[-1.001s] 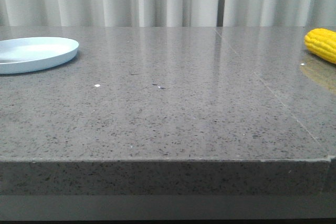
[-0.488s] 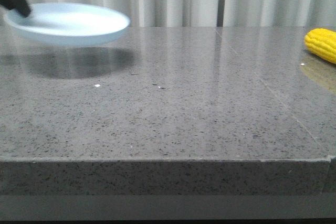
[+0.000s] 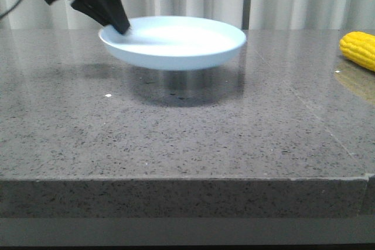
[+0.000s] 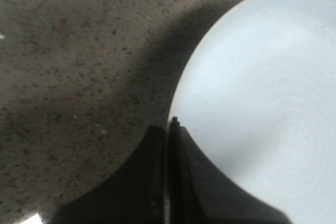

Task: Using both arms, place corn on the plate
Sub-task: 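Grip the plate rim with the left gripper and slide it toward the table center, then release the plate and raise the left gripper away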

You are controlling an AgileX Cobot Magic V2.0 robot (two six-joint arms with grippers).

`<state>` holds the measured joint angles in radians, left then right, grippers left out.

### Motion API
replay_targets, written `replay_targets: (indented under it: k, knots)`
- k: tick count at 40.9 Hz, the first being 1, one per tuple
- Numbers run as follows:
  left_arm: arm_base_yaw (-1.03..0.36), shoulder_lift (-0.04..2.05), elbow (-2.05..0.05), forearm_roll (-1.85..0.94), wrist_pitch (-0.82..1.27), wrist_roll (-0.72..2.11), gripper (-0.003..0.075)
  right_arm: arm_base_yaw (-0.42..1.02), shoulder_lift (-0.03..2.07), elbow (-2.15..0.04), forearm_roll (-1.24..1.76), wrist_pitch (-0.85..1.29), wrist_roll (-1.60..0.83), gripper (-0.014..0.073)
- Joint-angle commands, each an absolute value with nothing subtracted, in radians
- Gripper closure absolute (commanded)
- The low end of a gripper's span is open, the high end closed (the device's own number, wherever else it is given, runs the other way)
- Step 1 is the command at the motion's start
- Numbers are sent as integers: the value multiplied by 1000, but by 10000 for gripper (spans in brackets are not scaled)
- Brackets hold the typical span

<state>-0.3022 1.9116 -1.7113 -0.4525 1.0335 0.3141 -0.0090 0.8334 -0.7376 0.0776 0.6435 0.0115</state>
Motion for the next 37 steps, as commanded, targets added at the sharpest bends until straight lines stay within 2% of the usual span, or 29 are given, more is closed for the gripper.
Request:
replay_targets:
  k: [1,4,6,8,12,15,18,27,37]
  knots:
    - [-332,1889,-1745,-472,998,316,740,-11,831,-770,71,587,9,-7]
    - [-340,1903,-1745,-466,1000,316,731,-11,831,-770,71,587,9,-7]
    - [-342,1908,-1745,-466,1007,316,692,-11,831,-770,71,587,9,-7]
    - [-344,1913,-1745,-463,1015,316,622,-11,831,-770,71,587,9,-7]
    - [-344,1911,-1745,-462,1028,316,399,-11,831,-770,71,587,9,-7]
    - [-344,1909,-1745,-457,1046,316,270,-11,831,-770,71,587,9,-7]
    - [-344,1897,-1745,-433,1054,316,207,-11,831,-770,71,587,9,-7]
    - [-377,1776,-1745,-345,1075,269,208,-11,831,-770,71,587,9,-7]
    - [-592,1543,-1704,23,1087,69,208,-11,831,-770,71,587,9,-7]
